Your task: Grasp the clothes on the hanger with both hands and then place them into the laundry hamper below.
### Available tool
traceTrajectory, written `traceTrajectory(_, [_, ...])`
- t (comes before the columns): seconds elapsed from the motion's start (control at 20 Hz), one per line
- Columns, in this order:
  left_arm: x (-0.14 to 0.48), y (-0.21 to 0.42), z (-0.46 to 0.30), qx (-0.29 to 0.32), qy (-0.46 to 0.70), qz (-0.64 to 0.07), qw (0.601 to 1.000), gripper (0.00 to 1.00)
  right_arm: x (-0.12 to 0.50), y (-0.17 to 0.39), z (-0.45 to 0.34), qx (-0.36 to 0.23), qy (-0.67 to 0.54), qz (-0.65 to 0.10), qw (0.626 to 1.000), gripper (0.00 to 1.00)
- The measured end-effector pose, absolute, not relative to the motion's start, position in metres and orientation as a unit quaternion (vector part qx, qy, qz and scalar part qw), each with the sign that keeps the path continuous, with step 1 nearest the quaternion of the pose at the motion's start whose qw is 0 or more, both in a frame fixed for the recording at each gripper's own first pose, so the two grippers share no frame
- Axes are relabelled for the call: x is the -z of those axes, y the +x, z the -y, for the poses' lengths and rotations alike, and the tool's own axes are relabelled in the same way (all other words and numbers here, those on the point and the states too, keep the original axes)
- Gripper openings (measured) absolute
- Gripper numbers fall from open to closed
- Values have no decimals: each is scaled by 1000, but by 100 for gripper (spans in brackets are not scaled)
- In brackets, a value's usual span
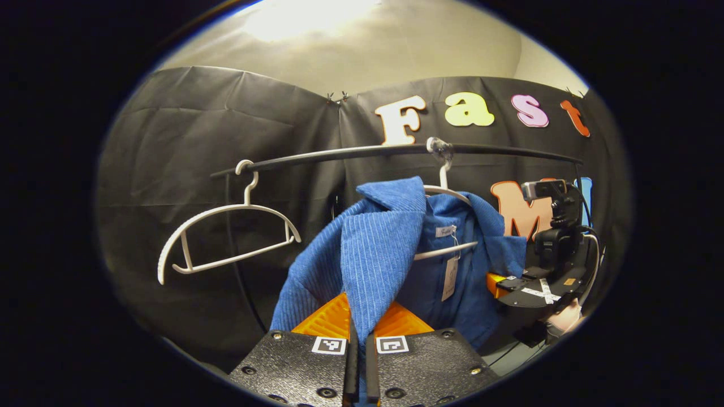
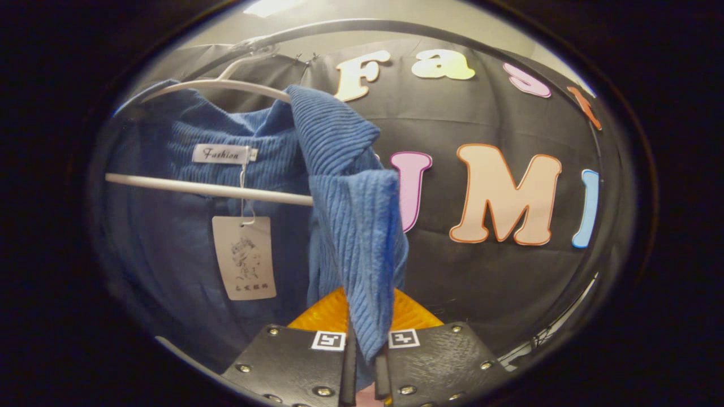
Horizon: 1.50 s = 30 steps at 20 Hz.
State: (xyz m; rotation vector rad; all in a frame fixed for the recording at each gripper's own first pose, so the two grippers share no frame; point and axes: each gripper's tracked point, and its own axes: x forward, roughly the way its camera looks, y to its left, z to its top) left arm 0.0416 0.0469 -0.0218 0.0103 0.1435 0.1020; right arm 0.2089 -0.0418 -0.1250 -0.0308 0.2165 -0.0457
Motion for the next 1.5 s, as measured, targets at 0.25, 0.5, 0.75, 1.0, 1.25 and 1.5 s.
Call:
traceTrajectory(0.25, [-1,35,-62,-71,-4,-56,996,6,106,211,59,31,-19,-91,995,13])
traceTrajectory(0.5, [-28,27,-74,-83,-22,-35,996,6,86,213,70,37,-24,-71,997,13])
traceTrajectory(0.75, [-49,26,-95,-102,-13,-20,995,4,71,215,79,44,-26,-58,997,13])
traceTrajectory(1.0, [-65,32,-114,-115,-36,-12,993,4,53,221,100,64,-22,-41,997,17])
traceTrajectory(1.25, [-73,40,-131,-121,-13,-9,993,3,45,232,107,64,-30,-34,997,13])
traceTrajectory(1.5, [-93,50,-150,-128,2,11,992,5,33,248,119,73,-30,-24,997,8])
